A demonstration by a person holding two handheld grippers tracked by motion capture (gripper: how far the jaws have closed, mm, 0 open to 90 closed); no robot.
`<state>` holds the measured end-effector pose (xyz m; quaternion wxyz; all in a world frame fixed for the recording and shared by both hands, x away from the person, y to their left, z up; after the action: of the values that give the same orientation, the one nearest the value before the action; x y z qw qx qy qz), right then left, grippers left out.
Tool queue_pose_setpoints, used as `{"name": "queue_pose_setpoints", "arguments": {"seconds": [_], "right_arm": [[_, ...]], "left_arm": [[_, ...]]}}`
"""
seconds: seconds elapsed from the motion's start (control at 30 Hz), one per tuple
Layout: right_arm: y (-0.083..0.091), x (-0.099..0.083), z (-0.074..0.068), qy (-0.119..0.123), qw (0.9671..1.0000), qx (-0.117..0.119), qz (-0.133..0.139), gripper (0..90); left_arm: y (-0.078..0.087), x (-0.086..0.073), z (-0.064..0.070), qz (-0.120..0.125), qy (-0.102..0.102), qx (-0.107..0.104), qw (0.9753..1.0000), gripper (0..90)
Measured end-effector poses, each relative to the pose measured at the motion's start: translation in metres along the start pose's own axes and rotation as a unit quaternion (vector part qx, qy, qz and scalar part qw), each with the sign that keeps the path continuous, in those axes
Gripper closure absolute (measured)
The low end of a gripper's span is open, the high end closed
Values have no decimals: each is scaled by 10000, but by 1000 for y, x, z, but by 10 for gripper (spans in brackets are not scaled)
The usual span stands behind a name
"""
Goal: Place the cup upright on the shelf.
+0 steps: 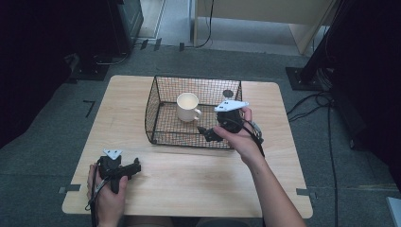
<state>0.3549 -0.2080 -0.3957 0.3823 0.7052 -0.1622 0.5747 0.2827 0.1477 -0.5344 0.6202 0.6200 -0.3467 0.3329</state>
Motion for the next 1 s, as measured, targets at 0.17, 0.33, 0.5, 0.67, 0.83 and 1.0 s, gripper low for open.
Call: {"name": "queue_pose_setpoints", "arguments": {"seconds": [0.17,0.33,0.5,0.67,0.83,1.0], "right_arm": [[15,-12,-3,24,10000,8,-12,0],[27,-25,-6,89,9999,-25,-47,0],[36,-35,-9,78,10000,-38,-39,0],[47,-48,-11,21,10000,-78,-27,0],[59,-60,-10,80,9998,-160,-46,0],[71,-70,-7,-30,9998,-212,23,0]], "left_arm": [[0,0,0,1,1,0,10000,0],[0,0,0,2,0,1,10000,0],[0,0,0,8,0,0,10000,0],[0,0,0,1,-2,-2,10000,0],[0,0,0,1,-3,-3,10000,0],[0,0,0,-6,-4,-1,10000,0]]}}
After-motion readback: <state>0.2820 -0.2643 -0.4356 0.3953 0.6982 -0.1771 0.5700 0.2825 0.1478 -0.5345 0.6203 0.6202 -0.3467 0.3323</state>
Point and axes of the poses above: each handheld gripper's, and its own axes: y roughly backward along the jaws, x roughly out of its top, z roughly to its right, the point moved 2 cm from there along -y, roughly forward along the jaws, and after that the axes turned 14 degrees about z, right-handed, at the moved point
